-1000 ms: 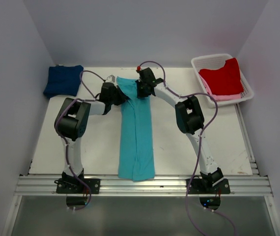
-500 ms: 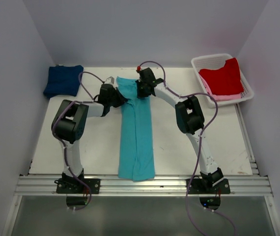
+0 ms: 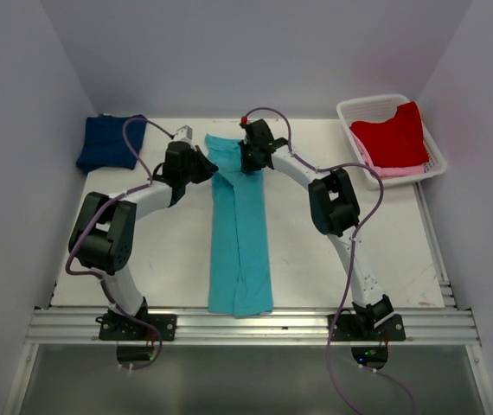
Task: Fold and stack the t-shirts
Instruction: Fold the tshirt
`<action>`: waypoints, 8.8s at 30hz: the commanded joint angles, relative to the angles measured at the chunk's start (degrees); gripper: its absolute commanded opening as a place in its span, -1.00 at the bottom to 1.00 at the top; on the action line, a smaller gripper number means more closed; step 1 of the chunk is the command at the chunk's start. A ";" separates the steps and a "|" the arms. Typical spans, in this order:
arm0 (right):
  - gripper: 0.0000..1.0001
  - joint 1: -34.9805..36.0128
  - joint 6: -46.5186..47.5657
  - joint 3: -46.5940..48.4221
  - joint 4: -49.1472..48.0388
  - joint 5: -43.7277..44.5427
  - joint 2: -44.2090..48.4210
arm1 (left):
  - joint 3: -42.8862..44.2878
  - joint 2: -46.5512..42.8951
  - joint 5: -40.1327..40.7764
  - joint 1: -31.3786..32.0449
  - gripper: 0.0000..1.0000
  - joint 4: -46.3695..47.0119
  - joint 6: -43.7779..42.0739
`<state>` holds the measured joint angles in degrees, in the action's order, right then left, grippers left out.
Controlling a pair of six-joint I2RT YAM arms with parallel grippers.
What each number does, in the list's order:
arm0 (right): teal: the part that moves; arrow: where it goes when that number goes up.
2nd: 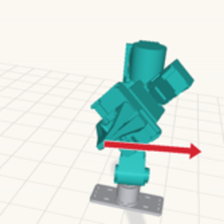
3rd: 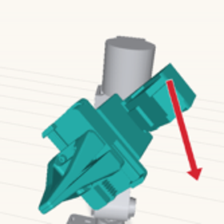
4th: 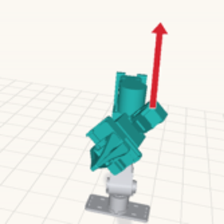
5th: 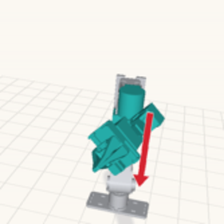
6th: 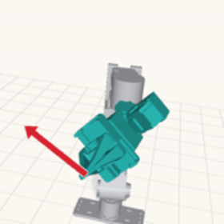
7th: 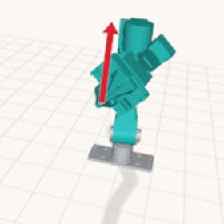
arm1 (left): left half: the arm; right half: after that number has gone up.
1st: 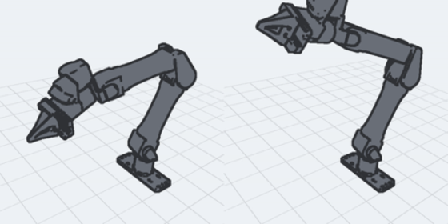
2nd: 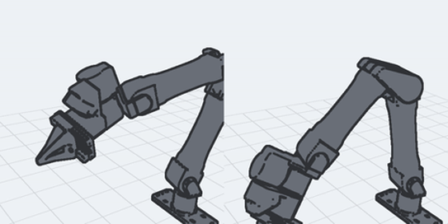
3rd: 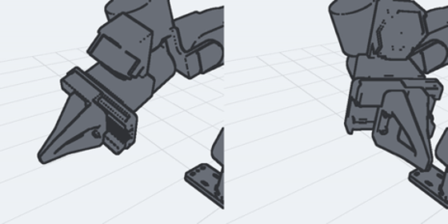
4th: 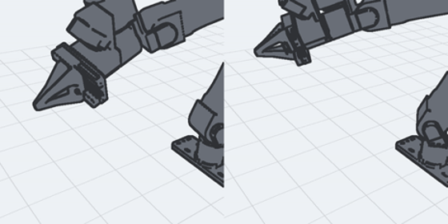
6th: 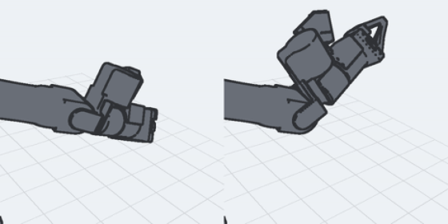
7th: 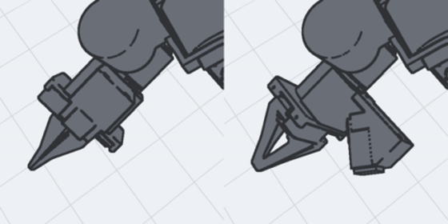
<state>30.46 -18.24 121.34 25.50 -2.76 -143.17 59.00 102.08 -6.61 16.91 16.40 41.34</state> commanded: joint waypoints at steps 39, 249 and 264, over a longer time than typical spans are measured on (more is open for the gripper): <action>-0.02 -0.05 -3.99 -49.16 -35.17 1.53 39.54 | -27.35 -52.83 4.16 0.14 0.46 -10.77 -9.88; -1.00 6.99 -8.40 -49.91 -16.45 16.30 43.09 | -21.57 -18.43 3.01 4.10 -1.00 8.64 -8.73; 0.55 2.59 -9.88 -31.29 -11.33 37.40 31.45 | -2.03 -9.61 -0.60 -4.86 1.00 9.08 -10.58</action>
<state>32.45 -27.62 96.57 17.28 29.67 -119.72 58.76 98.30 -6.87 11.68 21.47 32.29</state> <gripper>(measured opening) 0.764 0.996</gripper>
